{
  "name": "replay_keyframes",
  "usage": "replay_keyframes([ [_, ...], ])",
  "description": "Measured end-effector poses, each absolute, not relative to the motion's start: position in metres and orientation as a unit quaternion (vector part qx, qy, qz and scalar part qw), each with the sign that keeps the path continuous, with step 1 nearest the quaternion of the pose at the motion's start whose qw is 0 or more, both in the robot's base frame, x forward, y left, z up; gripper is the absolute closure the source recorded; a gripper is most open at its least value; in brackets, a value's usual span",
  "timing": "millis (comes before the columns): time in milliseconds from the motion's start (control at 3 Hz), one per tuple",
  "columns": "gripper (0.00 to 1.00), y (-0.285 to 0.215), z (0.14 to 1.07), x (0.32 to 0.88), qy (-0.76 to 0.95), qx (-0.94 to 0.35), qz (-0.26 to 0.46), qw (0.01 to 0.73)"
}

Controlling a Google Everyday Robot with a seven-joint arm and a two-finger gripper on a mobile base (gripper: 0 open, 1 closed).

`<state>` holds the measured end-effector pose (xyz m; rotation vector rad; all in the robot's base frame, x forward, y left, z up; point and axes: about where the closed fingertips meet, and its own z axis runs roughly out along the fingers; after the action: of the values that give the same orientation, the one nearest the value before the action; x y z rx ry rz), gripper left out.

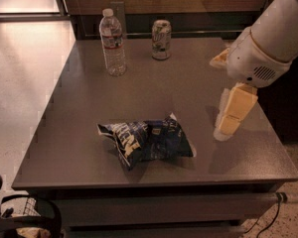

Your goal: Move blue chip bag near 7up can

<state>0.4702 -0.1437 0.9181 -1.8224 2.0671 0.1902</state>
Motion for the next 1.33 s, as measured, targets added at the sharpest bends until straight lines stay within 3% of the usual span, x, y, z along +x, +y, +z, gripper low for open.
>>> replay_keyframes([
  [1000, 0.00, -0.041, 0.840, 0.443, 0.673, -0.685, 0.194, 0.202],
  [1333, 0.00, -0.028, 0.834, 0.434, 0.665, -0.688, 0.208, 0.203],
])
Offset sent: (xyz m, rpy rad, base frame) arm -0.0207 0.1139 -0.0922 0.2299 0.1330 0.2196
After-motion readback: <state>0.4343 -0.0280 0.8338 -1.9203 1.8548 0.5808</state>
